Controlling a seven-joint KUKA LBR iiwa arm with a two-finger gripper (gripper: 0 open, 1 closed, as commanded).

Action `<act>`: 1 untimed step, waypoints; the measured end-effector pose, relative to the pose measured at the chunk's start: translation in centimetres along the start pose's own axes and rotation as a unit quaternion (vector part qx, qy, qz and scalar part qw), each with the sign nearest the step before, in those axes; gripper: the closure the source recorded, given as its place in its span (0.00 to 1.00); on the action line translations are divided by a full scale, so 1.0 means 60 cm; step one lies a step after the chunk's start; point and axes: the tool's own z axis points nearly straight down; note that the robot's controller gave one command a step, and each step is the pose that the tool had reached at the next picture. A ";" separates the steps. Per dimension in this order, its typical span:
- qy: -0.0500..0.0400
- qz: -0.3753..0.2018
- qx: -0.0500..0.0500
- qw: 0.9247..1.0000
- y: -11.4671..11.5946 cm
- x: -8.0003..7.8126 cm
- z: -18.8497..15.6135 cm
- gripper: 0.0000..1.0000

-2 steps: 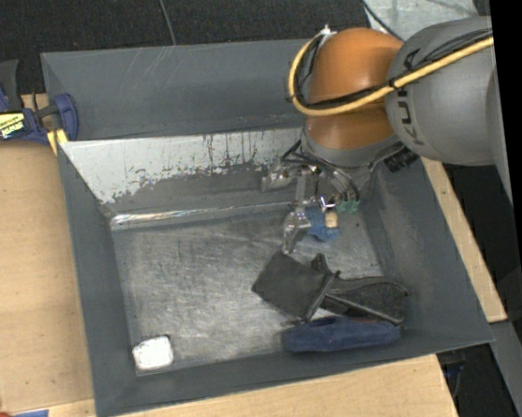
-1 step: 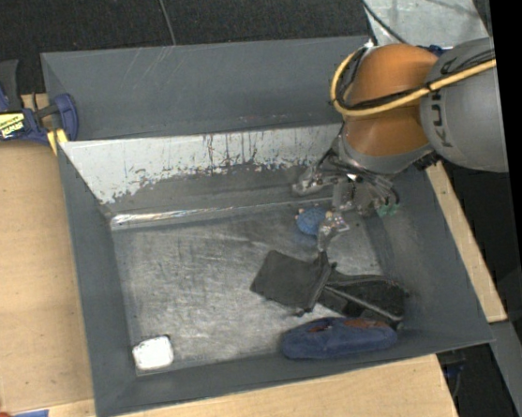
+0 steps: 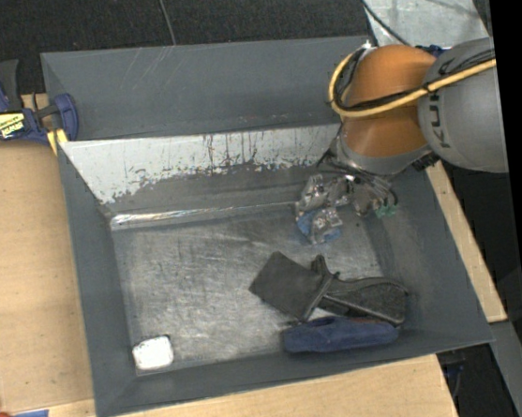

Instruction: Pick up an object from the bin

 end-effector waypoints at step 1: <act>-0.004 -0.129 0.001 0.992 0.007 -0.001 -0.262 1.00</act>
Offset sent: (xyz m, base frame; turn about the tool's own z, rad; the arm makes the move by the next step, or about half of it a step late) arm -0.0029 0.0044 0.1522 -0.2590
